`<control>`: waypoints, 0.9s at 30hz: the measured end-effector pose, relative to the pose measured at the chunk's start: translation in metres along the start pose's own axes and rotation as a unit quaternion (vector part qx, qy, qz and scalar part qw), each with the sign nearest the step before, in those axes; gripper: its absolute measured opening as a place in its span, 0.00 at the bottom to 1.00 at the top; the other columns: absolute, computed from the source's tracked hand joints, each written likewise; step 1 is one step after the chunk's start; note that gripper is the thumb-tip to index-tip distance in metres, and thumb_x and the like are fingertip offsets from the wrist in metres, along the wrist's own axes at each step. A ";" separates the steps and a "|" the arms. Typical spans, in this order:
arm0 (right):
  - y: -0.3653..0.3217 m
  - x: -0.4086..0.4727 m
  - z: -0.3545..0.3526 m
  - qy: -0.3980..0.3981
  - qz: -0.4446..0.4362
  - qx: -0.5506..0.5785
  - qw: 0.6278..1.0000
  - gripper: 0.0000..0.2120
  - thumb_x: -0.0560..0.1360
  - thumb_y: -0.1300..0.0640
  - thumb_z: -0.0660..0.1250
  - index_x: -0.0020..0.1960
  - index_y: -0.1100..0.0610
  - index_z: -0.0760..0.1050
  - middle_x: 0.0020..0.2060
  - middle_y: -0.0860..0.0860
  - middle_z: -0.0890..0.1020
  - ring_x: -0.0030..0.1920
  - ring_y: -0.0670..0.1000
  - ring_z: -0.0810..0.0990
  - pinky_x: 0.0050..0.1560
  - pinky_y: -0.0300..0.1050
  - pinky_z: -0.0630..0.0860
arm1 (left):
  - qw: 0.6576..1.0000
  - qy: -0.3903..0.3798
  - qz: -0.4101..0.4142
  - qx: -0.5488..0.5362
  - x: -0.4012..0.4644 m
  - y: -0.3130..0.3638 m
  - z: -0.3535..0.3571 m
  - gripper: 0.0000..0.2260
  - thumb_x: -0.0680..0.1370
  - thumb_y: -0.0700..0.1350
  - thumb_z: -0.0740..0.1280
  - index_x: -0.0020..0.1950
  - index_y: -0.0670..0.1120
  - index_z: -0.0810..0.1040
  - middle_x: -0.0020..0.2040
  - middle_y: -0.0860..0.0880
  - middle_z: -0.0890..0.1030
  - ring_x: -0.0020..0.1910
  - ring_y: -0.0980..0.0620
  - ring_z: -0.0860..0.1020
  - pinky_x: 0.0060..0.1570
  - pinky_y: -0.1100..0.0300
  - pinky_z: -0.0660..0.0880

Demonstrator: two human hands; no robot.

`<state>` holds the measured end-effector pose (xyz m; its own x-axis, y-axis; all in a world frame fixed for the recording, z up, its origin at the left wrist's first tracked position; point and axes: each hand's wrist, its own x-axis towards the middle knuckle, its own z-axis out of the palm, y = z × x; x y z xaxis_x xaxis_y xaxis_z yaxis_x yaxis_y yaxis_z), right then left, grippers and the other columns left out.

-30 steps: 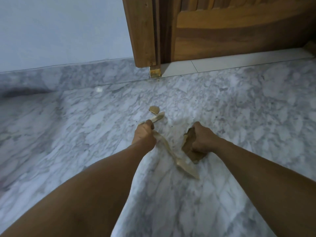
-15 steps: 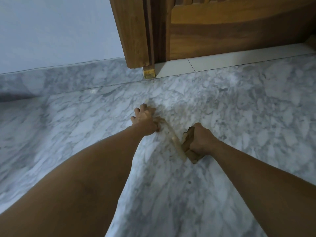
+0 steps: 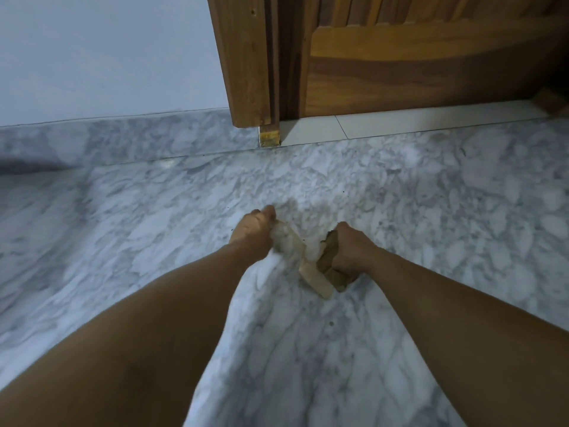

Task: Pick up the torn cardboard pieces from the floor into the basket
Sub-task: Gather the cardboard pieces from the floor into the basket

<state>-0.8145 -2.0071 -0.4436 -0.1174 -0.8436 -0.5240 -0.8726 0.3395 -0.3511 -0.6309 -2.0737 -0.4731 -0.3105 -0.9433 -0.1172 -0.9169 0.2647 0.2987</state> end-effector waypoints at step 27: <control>-0.412 -0.238 -0.078 0.019 -0.418 -0.004 0.908 0.19 0.72 0.59 0.72 0.62 0.63 0.76 0.57 0.59 0.79 0.58 0.59 0.78 0.55 0.46 0.75 | 0.914 0.171 -0.367 0.011 -0.331 -0.193 -0.415 0.08 0.76 0.41 0.66 0.55 0.42 0.77 0.54 0.41 0.80 0.46 0.44 0.75 0.43 0.57 0.69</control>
<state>-0.4644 -1.9787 -0.1141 0.5714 -0.8191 -0.0504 -0.6684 -0.4289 -0.6078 -0.2475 -1.8952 -0.0989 0.4841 -0.8746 0.0261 -0.8527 -0.4649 0.2382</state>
